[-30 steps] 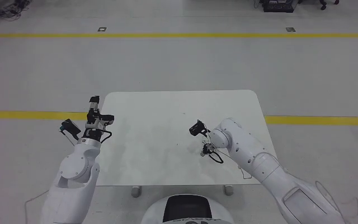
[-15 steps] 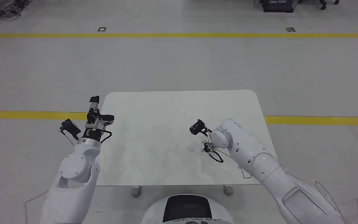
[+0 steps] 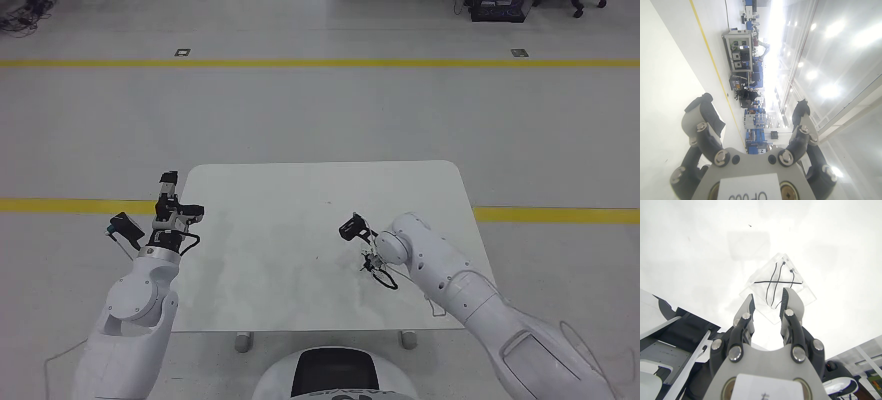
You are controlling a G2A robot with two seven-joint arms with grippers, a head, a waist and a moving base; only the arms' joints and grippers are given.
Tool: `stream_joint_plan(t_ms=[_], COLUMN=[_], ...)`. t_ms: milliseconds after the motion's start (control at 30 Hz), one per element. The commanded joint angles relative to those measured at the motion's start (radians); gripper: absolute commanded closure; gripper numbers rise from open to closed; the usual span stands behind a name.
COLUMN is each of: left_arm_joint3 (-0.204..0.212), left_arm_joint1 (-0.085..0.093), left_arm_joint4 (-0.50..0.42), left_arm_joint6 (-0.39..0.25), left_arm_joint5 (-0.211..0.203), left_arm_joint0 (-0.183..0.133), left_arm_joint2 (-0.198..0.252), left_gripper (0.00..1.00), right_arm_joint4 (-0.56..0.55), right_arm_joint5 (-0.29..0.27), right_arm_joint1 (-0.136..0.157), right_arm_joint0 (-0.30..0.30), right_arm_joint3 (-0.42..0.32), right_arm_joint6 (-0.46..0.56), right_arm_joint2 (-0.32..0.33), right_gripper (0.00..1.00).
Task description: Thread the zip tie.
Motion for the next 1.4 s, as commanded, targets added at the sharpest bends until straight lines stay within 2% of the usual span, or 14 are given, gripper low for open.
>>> stream_joint_plan(t_ms=[0,167,500,667,1367], left_arm_joint3=[0.000,0.000,0.000,0.000,0.000], left_arm_joint1=[0.000,0.000,0.000,0.000,0.000], left_arm_joint4=[0.000,0.000,0.000,0.000,0.000], left_arm_joint6=[0.000,0.000,0.000,0.000,0.000], left_arm_joint5=[0.000,0.000,0.000,0.000,0.000], left_arm_joint0=[0.000,0.000,0.000,0.000,0.000], left_arm_joint2=[0.000,0.000,0.000,0.000,0.000], left_gripper=[0.00,0.00,0.00,0.00,0.00], right_arm_joint4=[0.003,0.007,0.015,0.019,0.023], right_arm_joint5=[0.000,0.002,0.005,0.006,0.014], right_arm_joint1=[-0.004,-0.014,-0.039,-0.051,-0.095], right_arm_joint0=[0.005,0.016,0.043,0.055,0.092], right_arm_joint3=[0.013,0.050,0.123,0.156,0.260], right_arm_joint6=[-0.004,-0.014,-0.037,-0.046,-0.066], right_arm_joint2=[-0.004,-0.015,-0.040,-0.050,-0.081], right_gripper=[0.71,0.76,0.76,0.79,0.80])
